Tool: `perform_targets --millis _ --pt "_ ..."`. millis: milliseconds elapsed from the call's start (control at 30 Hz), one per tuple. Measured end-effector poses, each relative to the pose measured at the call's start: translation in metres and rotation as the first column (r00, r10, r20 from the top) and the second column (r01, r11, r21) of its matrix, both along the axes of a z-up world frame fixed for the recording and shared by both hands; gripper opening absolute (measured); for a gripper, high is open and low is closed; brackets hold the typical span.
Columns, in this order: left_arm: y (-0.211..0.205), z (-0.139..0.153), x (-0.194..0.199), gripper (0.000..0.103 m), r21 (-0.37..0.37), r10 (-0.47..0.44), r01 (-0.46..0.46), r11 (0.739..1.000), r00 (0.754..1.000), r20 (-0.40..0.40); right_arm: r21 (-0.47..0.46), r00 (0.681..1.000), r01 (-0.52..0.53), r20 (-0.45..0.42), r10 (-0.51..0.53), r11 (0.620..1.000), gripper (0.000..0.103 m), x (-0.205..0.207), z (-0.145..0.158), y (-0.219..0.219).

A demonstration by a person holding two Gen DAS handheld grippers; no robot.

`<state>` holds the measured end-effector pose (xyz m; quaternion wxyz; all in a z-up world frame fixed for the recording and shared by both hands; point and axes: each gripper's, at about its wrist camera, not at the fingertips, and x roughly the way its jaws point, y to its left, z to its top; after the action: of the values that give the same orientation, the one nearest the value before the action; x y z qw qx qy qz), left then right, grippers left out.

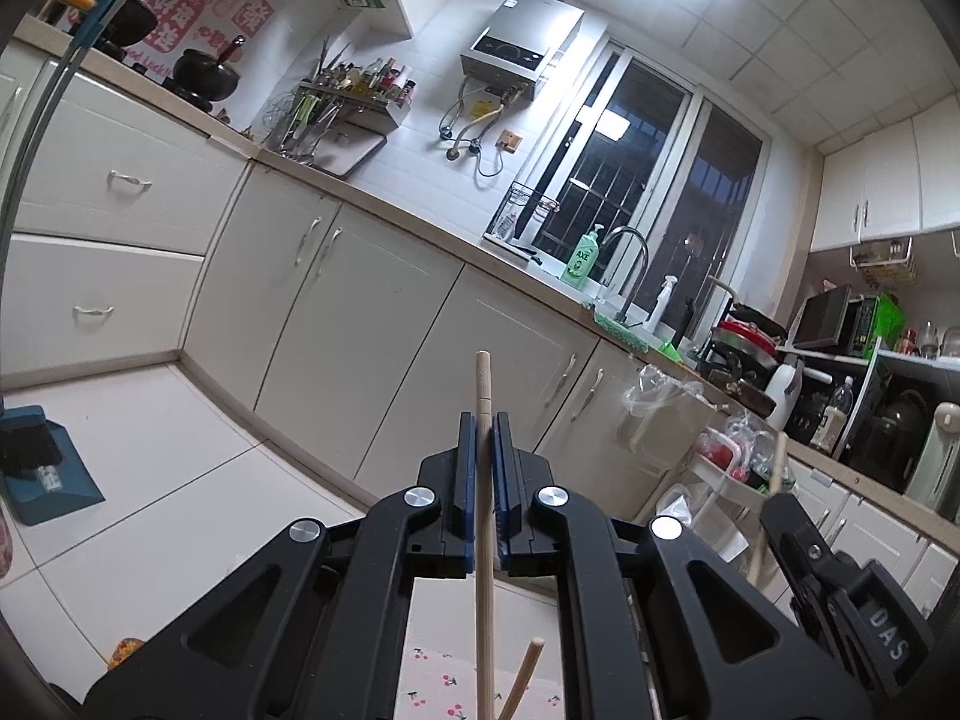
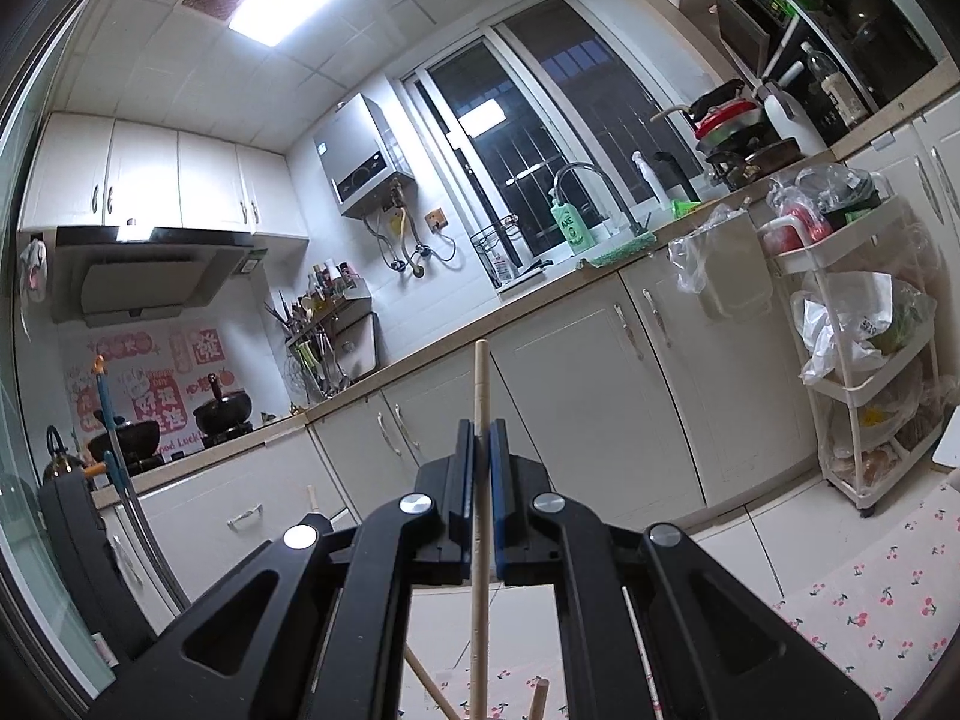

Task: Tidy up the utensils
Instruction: 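Lift the held sticks upright with both tools and carry them above the jar, then lower the sticks into the jar mouth and open both tools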

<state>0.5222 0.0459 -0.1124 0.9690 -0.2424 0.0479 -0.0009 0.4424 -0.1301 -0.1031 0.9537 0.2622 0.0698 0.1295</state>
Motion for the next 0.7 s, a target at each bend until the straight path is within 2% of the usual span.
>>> perform_targets --millis 400,700 --pt "-0.010 -0.012 -0.008 0.005 0.058 -0.027 0.028 0.998 1.000 -0.013 -0.060 0.999 -0.020 -0.032 0.018 0.998 0.006 0.012 -0.020 0.016" --pt "-0.008 -0.019 -0.022 0.005 0.070 -0.055 0.059 0.996 0.997 -0.061 -0.090 0.998 -0.046 -0.057 0.041 0.995 0.006 -0.006 -0.023 0.016"
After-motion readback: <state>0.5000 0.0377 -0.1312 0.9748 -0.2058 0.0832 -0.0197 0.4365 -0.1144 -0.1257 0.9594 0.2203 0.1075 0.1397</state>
